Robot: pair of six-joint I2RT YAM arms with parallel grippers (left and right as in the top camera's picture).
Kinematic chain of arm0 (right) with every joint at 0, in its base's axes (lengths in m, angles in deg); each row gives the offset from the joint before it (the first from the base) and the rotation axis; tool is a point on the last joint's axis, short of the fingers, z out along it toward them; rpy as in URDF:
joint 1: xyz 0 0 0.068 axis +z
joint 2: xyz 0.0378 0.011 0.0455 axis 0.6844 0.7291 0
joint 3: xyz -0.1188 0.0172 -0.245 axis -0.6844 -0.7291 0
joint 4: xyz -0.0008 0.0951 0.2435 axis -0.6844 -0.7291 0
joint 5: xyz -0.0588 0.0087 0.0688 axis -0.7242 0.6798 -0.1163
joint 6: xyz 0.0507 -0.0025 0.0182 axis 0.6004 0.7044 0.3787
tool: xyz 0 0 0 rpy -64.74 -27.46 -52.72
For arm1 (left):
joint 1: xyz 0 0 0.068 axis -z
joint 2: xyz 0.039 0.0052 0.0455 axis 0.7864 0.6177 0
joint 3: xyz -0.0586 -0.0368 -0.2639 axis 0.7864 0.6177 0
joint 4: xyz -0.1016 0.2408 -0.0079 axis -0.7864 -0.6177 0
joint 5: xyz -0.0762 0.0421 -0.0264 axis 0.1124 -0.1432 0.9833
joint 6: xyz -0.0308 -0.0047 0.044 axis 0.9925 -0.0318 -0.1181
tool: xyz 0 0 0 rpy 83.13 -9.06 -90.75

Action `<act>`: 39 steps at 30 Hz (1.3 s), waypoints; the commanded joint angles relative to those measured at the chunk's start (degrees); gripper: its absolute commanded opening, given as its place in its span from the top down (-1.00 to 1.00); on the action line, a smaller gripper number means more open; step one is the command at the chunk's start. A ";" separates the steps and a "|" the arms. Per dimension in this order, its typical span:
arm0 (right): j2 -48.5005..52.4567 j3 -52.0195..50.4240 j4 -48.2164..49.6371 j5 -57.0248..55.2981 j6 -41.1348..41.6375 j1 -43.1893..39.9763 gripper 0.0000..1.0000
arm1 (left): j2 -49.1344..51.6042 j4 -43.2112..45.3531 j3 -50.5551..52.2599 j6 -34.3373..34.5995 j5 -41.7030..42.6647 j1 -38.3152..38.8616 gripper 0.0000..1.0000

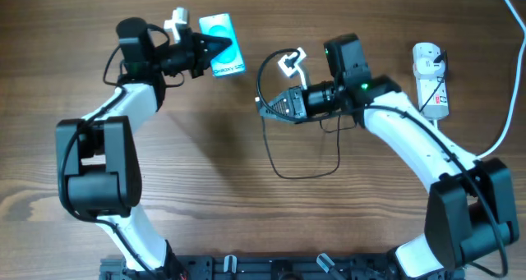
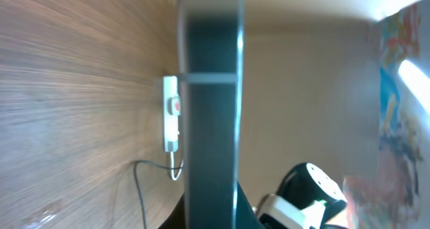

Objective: Plug charger to phone and switch on socket

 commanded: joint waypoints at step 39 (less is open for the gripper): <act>1.42 -13.16 45.68 2.62 41.33 0.70 0.91 | -2.47 18.38 -1.03 11.10 8.31 6.03 0.92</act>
